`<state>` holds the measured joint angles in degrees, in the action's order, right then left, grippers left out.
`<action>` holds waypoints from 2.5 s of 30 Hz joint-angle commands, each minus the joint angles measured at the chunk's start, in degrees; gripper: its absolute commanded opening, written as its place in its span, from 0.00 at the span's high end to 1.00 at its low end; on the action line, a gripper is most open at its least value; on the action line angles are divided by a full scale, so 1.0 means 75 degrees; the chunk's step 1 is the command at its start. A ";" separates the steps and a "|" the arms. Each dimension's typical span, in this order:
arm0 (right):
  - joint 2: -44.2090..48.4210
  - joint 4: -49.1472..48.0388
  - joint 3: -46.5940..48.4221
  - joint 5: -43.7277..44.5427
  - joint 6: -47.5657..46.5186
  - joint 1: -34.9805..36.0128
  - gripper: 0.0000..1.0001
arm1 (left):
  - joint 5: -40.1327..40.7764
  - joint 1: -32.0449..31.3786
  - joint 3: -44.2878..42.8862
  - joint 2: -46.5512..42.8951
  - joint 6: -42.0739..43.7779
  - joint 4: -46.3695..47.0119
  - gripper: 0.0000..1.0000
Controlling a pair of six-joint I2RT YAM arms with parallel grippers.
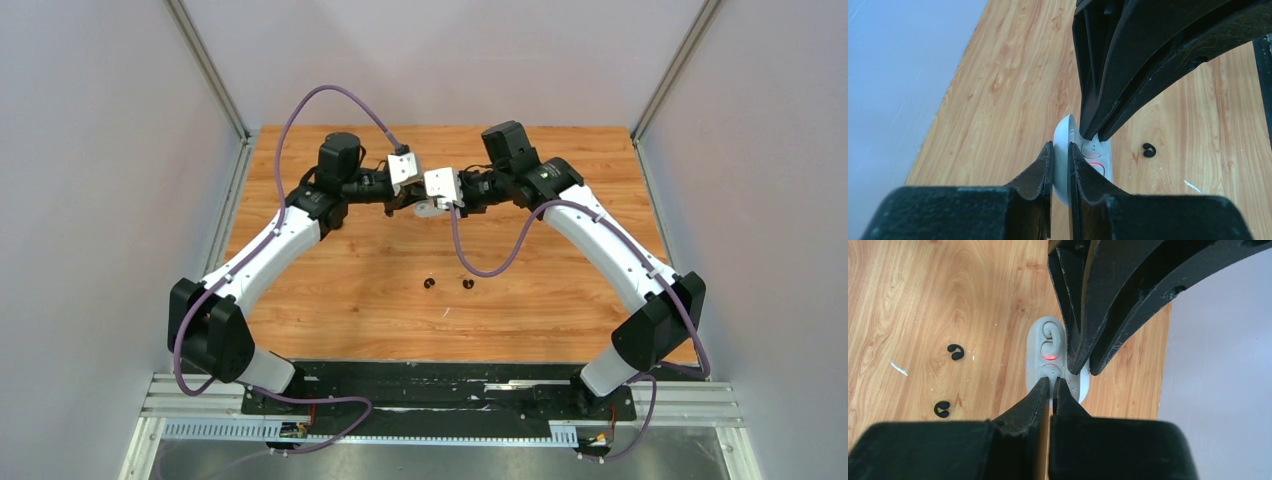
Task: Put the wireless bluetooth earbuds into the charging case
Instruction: Insert the right earbud into the right side groove of the charging case, then pass from the left arm to the right
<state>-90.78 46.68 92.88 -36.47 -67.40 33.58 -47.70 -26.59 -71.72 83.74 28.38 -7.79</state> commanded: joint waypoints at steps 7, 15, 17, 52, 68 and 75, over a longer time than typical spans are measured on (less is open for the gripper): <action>-0.0431 0.0209 0.0925 0.0281 0.0450 0.0098 0.85 | -0.0185 -0.0052 -0.0010 -0.0166 -0.0176 0.0487 1.00; -0.0238 0.0165 0.1293 0.0451 0.0971 0.0082 0.67 | -0.0182 -0.0052 0.0006 -0.0174 0.0034 0.0393 1.00; -0.0103 0.0163 0.1280 0.0385 0.1222 0.0041 0.64 | -0.0169 -0.0052 0.0001 -0.0165 0.0065 0.0400 1.00; -0.1100 -0.2005 0.0918 -0.5307 0.7756 -0.2075 0.47 | 0.0283 -0.0052 0.0322 -0.0620 -0.2086 0.3244 1.00; -0.1442 -0.2801 0.0883 -0.5481 0.8894 -0.2074 0.68 | 0.0597 -0.0052 0.0221 -0.0395 -0.2758 0.3636 1.00; -0.1412 -0.2895 0.0825 -0.5577 0.8940 -0.2087 0.84 | 0.0673 -0.0052 0.0187 -0.0319 -0.2756 0.3495 1.00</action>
<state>-101.38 27.92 97.89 -75.33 -1.30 17.87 -43.40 -26.65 -67.88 81.01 8.73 16.58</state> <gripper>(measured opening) 0.282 0.177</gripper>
